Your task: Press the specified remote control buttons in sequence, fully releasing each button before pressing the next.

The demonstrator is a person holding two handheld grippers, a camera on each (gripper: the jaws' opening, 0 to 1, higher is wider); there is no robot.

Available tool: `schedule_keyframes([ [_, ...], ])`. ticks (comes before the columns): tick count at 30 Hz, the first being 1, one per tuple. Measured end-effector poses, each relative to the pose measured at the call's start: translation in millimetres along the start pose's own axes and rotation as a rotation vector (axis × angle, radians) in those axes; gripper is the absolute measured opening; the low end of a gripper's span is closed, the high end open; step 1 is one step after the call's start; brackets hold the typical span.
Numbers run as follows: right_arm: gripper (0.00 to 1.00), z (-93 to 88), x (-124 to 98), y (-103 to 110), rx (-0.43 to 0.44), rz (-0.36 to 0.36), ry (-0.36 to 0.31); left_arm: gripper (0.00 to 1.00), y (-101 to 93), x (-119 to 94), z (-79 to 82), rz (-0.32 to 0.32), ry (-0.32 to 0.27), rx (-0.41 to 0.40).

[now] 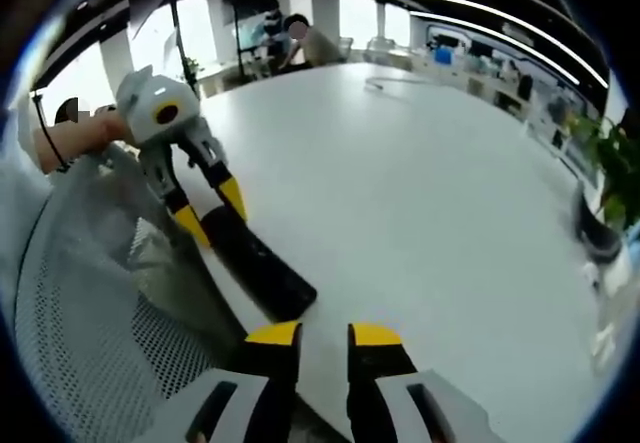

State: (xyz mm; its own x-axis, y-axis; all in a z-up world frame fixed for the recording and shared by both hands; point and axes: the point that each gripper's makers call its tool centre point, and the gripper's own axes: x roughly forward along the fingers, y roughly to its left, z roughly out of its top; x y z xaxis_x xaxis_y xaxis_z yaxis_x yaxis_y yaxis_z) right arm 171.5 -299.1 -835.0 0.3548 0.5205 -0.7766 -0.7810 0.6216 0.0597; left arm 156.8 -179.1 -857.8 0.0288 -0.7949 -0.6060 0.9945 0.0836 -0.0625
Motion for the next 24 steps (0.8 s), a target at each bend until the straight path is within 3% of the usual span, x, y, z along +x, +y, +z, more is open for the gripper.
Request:
schedule_keyframes([
  [11, 0.09, 0.4, 2.2, 10.6, -0.057, 0.045, 0.013, 0.25, -3.7, 1.9, 0.8, -0.039, -0.007, 0.033],
  [18, 0.05, -0.6, 3.5, 17.4, -0.085, 0.082, 0.023, 0.27, -3.2, 2.9, 3.2, -0.018, -0.002, -0.033],
  [19, 0.05, -0.6, 3.6, 18.5, -0.089, 0.087, 0.024, 0.27, -3.0, 4.1, 4.3, -0.006, 0.02, -0.076],
  [22, 0.04, -0.8, 4.1, 20.4, -0.098, 0.097, 0.026, 0.32, -4.8, 9.5, 10.0, 0.004, 0.037, -0.092],
  [24, 0.04, -0.7, 4.2, 21.4, -0.102, 0.102, 0.026, 0.3, -3.9, 13.7, 11.4, 0.03, 0.047, -0.073],
])
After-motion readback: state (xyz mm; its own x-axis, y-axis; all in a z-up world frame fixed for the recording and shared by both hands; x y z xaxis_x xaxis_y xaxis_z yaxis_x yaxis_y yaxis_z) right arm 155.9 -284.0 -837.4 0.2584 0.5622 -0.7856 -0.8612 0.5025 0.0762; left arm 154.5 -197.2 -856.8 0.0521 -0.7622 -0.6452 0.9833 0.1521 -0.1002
